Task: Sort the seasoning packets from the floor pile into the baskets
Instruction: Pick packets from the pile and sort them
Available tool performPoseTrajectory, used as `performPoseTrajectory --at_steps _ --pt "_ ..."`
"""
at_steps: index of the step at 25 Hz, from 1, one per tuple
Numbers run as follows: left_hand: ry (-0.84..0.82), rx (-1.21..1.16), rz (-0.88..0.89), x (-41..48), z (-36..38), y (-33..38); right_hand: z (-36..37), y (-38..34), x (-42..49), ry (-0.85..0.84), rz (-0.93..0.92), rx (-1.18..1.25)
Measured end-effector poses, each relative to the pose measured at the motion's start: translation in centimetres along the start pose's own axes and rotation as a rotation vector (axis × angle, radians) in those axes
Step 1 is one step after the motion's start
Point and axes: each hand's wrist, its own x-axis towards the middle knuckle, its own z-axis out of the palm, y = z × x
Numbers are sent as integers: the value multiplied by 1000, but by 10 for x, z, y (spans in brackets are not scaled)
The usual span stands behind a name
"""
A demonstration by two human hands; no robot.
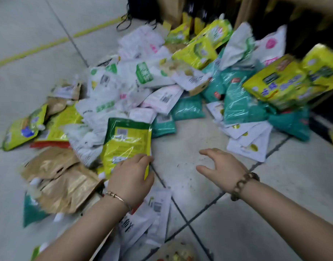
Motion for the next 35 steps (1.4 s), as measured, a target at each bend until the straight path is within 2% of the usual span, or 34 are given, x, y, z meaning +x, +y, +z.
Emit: performPoseTrajectory --at_steps 5,10,14,18,19,22,23,25,27,29,30,33,35 --pt "-49 13 -84 -16 26 -37 86 -30 18 -162 8 128" --pt "-42 -117 -195 -21 36 -54 150 -53 29 -312 144 259" --pt "-2 -286 -285 -15 45 -60 157 -53 34 -200 160 382" --pt "217 -675 -411 -10 46 -54 116 -37 27 36 49 576" --pt "289 -737 -358 -10 44 -48 105 -34 25 58 16 642" --pt "490 -685 -28 -14 42 -31 78 -15 22 214 21 823" --pt "522 -716 -25 -16 44 -29 73 -9 23 280 46 886" --pt "458 -957 -268 -14 46 -27 70 -3 22 365 104 1031" --pt "217 -1369 -534 -9 47 -24 77 -9 19 356 154 1128" --pt "35 -1683 -675 -6 50 -25 91 -24 14 296 214 1196" --pt "18 -1763 -719 -6 50 -27 100 -32 12 278 254 1223" --pt "107 -1747 -786 -7 45 -44 120 -48 11 218 344 1254" --pt "186 -1667 -803 -8 36 -61 132 -50 13 110 387 1244"
